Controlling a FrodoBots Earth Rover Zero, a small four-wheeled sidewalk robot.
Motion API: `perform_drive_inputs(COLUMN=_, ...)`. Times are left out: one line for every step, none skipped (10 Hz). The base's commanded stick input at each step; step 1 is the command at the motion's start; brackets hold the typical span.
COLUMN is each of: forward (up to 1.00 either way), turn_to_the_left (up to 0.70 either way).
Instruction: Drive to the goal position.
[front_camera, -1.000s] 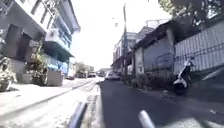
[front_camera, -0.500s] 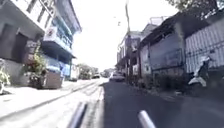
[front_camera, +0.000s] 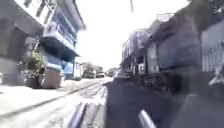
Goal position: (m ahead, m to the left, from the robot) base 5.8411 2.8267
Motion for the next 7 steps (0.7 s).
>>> perform_drive_inputs(forward=1.0, turn_to_the_left=0.0)
perform_drive_inputs(forward=1.0, turn_to_the_left=0.0)
perform_drive_inputs(forward=1.0, turn_to_the_left=0.0)
perform_drive_inputs(forward=1.0, turn_to_the_left=0.0)
perform_drive_inputs(forward=1.0, turn_to_the_left=0.0)
perform_drive_inputs(forward=1.0, turn_to_the_left=0.0)
perform_drive_inputs(forward=1.0, turn_to_the_left=0.0)
